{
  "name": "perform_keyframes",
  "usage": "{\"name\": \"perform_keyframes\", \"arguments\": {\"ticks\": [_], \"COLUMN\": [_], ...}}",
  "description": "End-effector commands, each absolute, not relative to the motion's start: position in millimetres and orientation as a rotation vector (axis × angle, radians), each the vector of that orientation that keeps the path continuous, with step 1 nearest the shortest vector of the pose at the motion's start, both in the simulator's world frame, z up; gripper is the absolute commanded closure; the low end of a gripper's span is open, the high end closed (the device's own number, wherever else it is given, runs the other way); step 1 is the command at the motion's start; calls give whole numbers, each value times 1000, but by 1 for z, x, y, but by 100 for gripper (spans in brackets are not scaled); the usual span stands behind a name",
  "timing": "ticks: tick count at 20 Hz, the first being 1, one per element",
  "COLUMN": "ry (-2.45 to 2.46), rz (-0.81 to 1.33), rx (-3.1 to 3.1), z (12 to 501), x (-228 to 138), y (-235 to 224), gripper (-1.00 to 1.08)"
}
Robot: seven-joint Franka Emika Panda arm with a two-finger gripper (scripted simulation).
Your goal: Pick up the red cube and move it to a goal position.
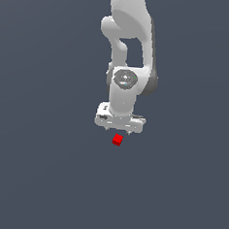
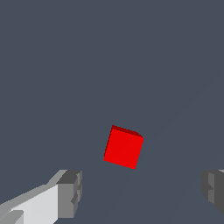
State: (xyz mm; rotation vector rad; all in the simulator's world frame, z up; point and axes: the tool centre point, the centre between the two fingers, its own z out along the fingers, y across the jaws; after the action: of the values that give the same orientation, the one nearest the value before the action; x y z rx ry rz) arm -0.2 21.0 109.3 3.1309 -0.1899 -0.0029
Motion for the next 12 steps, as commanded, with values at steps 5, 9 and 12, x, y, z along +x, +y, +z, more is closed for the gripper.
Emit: {"name": "perform_keyframes", "arguments": {"ticks": [5,9,12], "ry": [-424,-530,-586], "rz": [-1,0,0], "rx": [3109,3094,3084], "z": [62,40,29], "x": [-1,0,0], "y": [23,25,25], "gripper": [-92,-92,-92]}}
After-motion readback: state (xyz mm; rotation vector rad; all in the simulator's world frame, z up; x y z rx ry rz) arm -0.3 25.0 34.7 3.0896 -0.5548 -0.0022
